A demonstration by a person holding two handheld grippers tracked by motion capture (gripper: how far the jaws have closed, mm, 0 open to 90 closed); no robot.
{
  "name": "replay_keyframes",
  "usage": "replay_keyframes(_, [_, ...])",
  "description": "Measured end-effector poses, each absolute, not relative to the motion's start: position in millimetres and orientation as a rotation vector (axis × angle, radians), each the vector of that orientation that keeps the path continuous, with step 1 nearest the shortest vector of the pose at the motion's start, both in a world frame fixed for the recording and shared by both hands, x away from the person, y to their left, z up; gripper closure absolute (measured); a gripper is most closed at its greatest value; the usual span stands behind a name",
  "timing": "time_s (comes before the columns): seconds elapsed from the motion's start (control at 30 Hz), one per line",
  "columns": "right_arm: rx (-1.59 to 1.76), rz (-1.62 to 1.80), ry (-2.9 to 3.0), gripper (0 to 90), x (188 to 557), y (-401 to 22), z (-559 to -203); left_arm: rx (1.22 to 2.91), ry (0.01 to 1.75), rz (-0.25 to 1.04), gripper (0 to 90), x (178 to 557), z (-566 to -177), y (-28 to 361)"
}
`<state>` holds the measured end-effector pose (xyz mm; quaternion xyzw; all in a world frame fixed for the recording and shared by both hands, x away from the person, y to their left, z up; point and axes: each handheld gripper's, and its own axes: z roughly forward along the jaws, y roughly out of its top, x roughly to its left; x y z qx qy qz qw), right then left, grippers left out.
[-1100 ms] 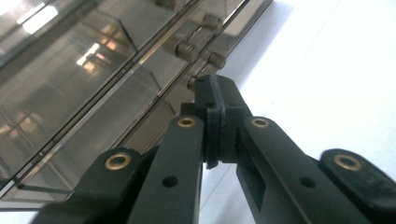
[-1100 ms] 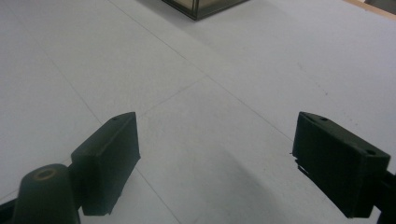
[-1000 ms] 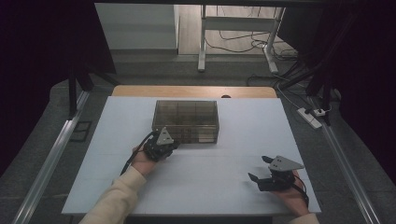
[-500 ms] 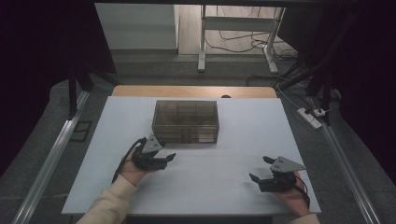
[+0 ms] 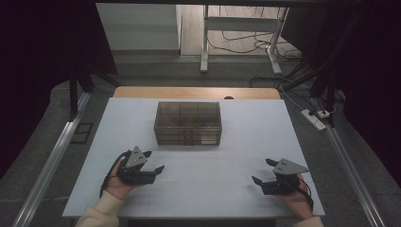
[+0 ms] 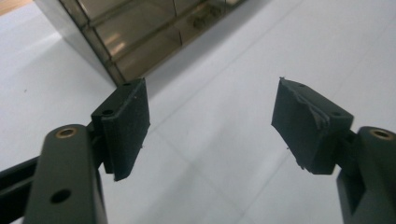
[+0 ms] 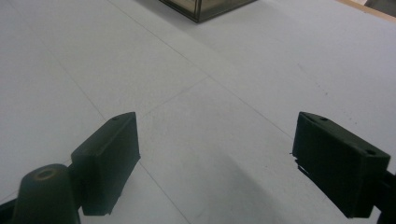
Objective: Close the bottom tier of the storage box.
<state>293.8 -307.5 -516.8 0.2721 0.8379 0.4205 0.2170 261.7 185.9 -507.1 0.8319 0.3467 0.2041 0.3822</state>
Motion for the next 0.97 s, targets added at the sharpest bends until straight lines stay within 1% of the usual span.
replay_keyframes(0.37, [0.742, 1.170, 2.326, 14.6, 292.6, -306.9, -516.7, 2.093, 0.910, 0.532, 23.5, 250.6, -512.1, 203.3])
replay_keyframes(0.63, [0.730, 1.183, 2.331, 14.6, 292.4, -306.7, -516.3, 2.081, 0.944, 0.555, 22.7, 248.5, -514.9, 214.6])
replay_keyframes(0.97, [0.716, 1.185, 2.341, 14.6, 292.5, -305.2, -517.0, 2.095, 0.938, 0.570, 22.5, 248.9, -516.5, 212.7])
